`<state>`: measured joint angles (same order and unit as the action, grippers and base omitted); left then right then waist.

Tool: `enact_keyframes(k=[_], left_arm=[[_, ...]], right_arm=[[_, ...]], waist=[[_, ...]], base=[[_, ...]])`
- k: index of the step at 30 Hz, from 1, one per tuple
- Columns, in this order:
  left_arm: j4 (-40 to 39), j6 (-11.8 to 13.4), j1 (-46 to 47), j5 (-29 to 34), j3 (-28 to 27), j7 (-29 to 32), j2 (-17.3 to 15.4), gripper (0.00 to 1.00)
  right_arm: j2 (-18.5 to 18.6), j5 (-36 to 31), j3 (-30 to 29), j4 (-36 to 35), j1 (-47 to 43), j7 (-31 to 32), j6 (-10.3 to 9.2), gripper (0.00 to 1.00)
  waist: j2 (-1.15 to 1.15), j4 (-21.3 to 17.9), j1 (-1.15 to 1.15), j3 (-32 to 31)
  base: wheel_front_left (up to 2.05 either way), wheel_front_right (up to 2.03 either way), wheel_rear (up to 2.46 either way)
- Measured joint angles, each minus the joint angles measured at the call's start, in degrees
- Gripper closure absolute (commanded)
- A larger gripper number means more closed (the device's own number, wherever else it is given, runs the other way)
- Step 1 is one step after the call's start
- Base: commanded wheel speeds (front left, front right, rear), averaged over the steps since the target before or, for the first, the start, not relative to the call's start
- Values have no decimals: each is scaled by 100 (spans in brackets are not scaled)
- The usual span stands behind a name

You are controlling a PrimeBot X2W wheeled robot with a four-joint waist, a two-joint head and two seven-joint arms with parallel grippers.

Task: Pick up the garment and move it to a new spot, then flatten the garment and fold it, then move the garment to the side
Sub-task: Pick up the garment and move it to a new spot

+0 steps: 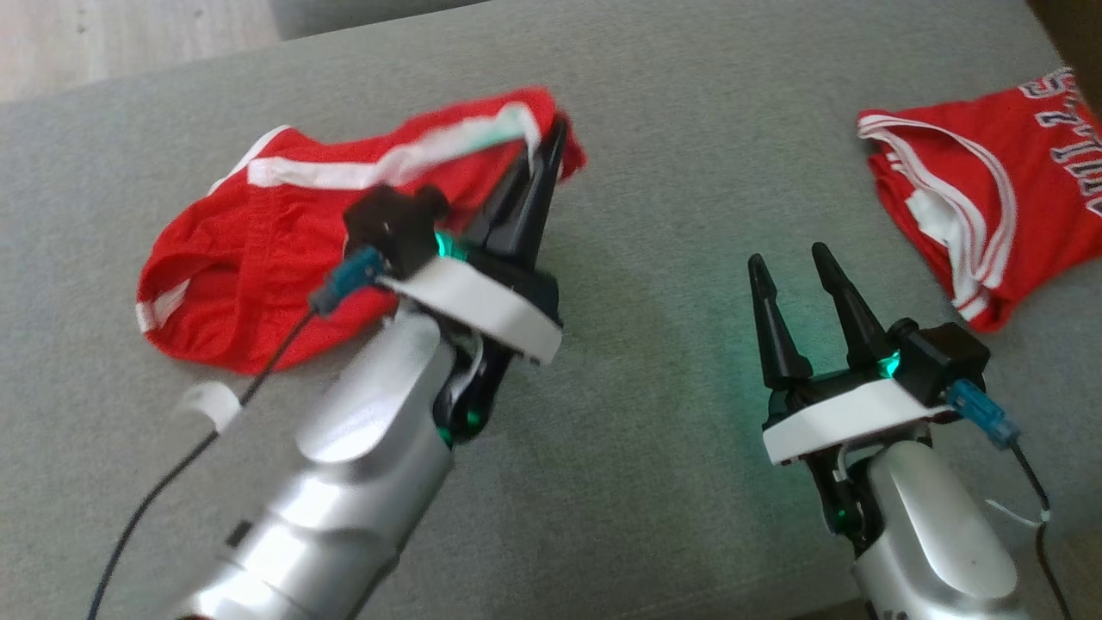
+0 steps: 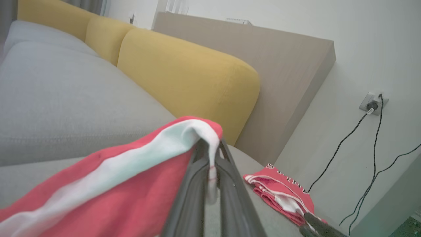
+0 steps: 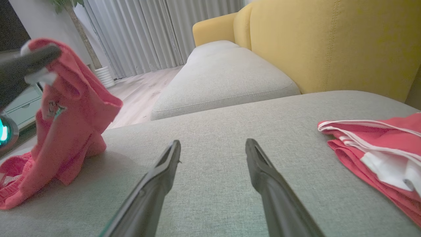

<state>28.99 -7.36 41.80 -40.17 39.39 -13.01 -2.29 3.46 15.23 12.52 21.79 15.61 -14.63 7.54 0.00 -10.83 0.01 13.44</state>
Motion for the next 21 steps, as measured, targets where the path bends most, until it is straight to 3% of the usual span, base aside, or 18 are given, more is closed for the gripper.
enact_keyframes(k=[1, 2, 10, 15, 21], left_arm=[[83, 37, -51, -31, 44, -19, -4, 18], [165, 45, -109, -71, 91, -27, -5, 0], [492, 289, -615, 159, 22, -127, -12, 0], [134, 307, -1161, 717, -576, -136, -141, 0], [-120, 175, -2265, 910, -1572, -144, -288, 0]], right_arm=[[0, 1, -2, -4, -2, 0, -1, 0], [0, 16, -2, -8, -5, 0, 0, 0], [-9, 34, -69, -33, -150, 0, -1, 0], [-14, 34, -121, -26, -244, 0, -1, 0], [-20, 25, -205, 31, -426, 0, -1, 0]], waist=[[0, -51, 0, -7], [0, -87, 0, -13], [0, 113, -1, -128], [0, 363, -1, -261], [0, 661, 0, -546]], base=[[0, 0, 0], [0, 0, 0], [0, 0, 0], [0, 0, 0], [0, 0, 0]])
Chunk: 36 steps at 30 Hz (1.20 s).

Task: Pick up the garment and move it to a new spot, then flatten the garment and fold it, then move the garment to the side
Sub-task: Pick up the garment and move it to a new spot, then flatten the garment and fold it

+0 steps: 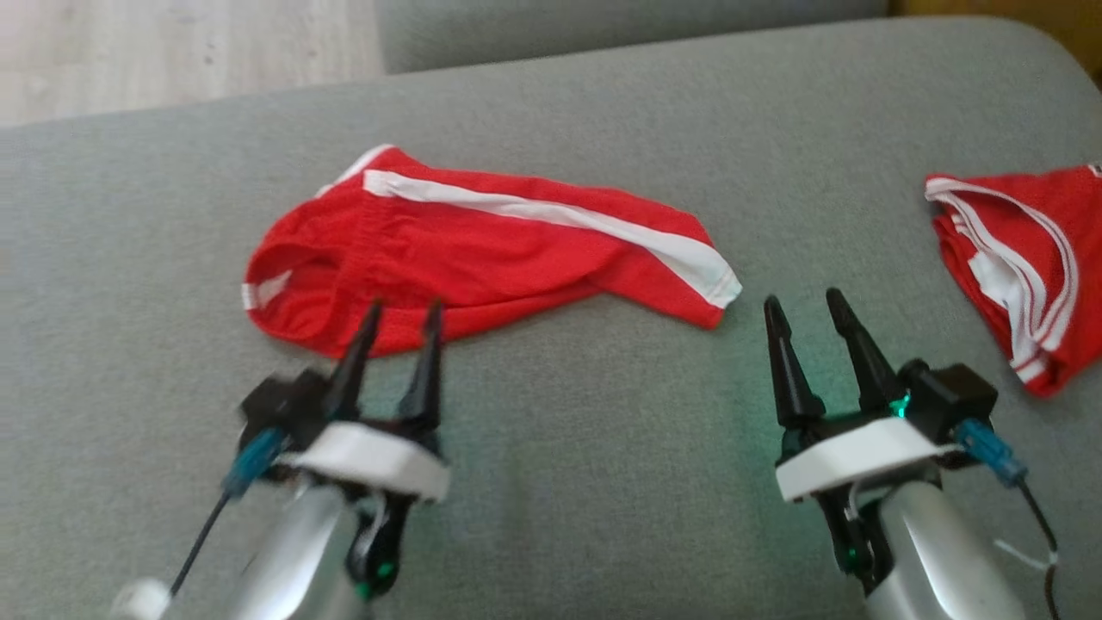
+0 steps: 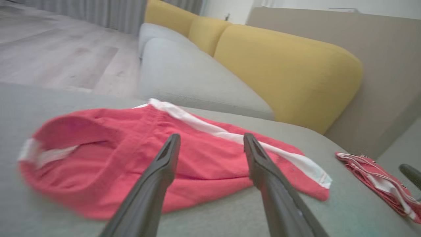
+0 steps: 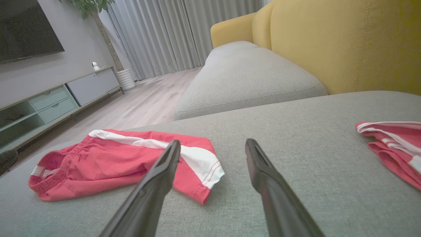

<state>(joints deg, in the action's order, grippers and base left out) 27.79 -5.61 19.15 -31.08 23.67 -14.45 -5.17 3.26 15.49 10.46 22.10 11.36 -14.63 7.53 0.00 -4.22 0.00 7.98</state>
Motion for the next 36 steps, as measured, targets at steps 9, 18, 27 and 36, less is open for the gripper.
enact_keyframes(k=[9, 18, 27, 36], left_arm=[[-457, 107, -1266, 617, -1376, 0, -79, 0], [-872, 54, -2346, 1267, -2056, 0, 43, 0], [-1047, -51, -2893, 1553, -2384, 0, 188, 0], [-998, -134, -2827, 1670, -2395, 0, 213, 0]], right_arm=[[-4, -54, -78, 122, -361, 0, 0, 0], [-16, -94, -263, 203, -850, 0, 0, 0], [-37, -93, -359, 219, -1014, 0, 0, 0], [-40, -93, -323, 197, -1012, 0, 0, 0]], waist=[[0, 229, 0, -445], [0, 403, 0, -792], [0, 530, 0, -996], [0, 460, 0, -901]], base=[[0, 0, 0], [0, 0, 0], [0, 0, 0], [0, 0, 0]])
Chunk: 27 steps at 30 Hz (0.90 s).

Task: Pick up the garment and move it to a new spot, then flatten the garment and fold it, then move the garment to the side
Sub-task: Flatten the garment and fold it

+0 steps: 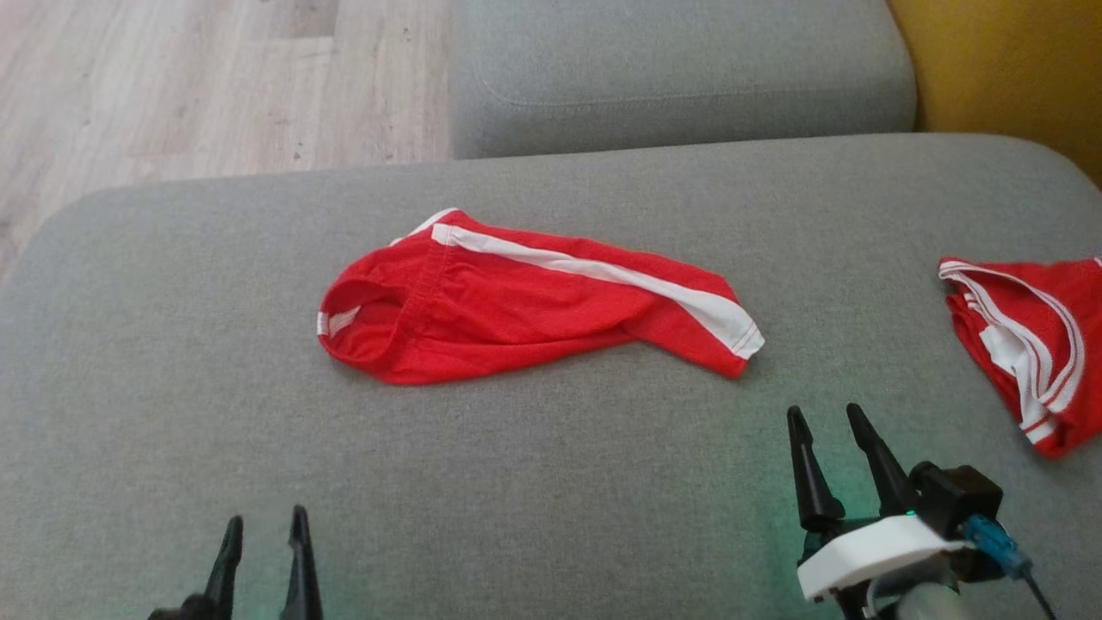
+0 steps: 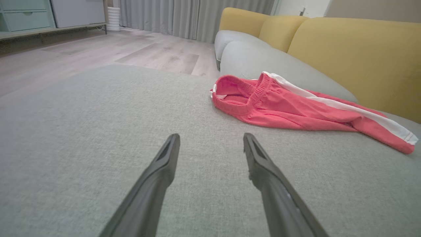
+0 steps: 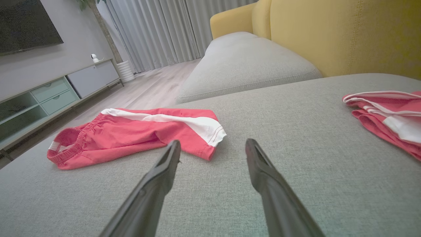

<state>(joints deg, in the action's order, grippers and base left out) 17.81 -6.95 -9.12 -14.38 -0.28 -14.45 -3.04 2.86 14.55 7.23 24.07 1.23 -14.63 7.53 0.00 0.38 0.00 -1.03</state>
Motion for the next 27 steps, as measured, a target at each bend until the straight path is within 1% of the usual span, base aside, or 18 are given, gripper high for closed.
enact_keyframes(k=[3, 6, 11, 16, 21, 25, 27], left_arm=[[80, -13, 208, 32, 109, 0, 1, 0], [254, -18, 720, 30, 370, 0, 4, 0], [844, -20, 2286, -53, 888, 0, 26, 0], [1767, -22, 3810, -476, 1277, 5, 2, 0], [2595, -62, 4696, -890, 1510, 118, -235, 0], [3122, -63, 5059, -1145, 1675, 210, -450, 0], [3312, -63, 5149, -1251, 1738, 202, -506, 0]], right_arm=[[0, 0, 31, -25, 6, 0, 0, 0], [-1, 0, 85, -87, 68, 0, 1, 0], [-1, 8, 218, -200, 404, 0, 0, 0], [-1, 8, 364, -279, 705, 0, 1, 0], [0, 27, 402, -327, 866, 0, 0, 0], [0, 33, 404, -379, 1001, 0, 0, 0], [0, 37, 394, -397, 1044, 0, 0, 0]], waist=[[0, -48, 0, 106], [0, -99, 0, 298], [0, -200, -2, 744], [0, -361, -2, 1201], [0, -591, -2, 1596], [0, -777, -1, 1841], [0, -853, -1, 1937]], base=[[0, 0, 0], [0, 0, 0], [0, 0, 0], [0, 0, 0], [0, 0, 0], [0, 0, 0], [0, 0, 0]])
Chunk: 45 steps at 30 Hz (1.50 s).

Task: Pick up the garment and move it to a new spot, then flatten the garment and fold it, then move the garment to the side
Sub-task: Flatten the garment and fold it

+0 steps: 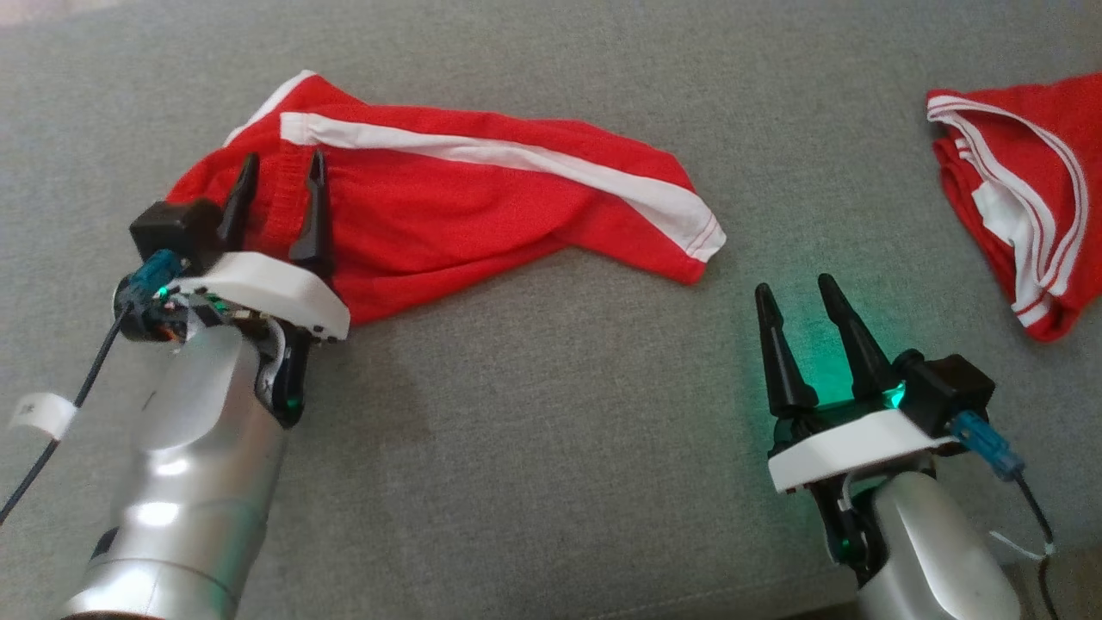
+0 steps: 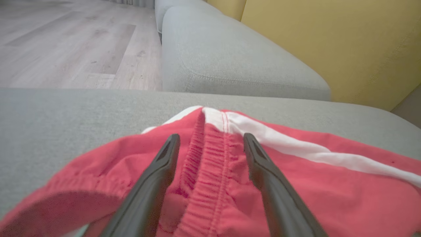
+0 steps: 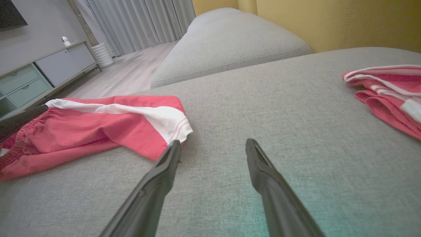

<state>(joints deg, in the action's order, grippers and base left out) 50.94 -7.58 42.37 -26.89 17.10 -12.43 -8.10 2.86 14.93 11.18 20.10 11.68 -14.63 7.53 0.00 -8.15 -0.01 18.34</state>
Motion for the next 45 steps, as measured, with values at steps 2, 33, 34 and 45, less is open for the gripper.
enact_keyframes(k=[2, 33, 34, 45], left_arm=[[101, 0, 21, -96, 155, -21, -9, 0], [-2058, 0, -3317, -1089, 1102, -186, -296, 100], [-2081, 0, -3456, -1085, 1045, -186, -332, 100], [-2798, 623, -4022, -142, -288, -186, -326, 0]], right_arm=[[0, 13, -19, -11, 2, 0, 0, 0], [-1, 188, -226, 412, -1002, 0, 0, 0], [-1, 199, -216, 419, -1029, 0, 0, 0], [-3, 165, -176, 194, -1094, 0, 0, 0]], waist=[[0, -46, 0, 64], [0, 1017, 3, -1727], [0, 1039, 3, -1777], [0, 1044, 1, -1869]], base=[[0, 0, 0], [0, 0, 0], [0, 0, 0], [0, 0, 0]])
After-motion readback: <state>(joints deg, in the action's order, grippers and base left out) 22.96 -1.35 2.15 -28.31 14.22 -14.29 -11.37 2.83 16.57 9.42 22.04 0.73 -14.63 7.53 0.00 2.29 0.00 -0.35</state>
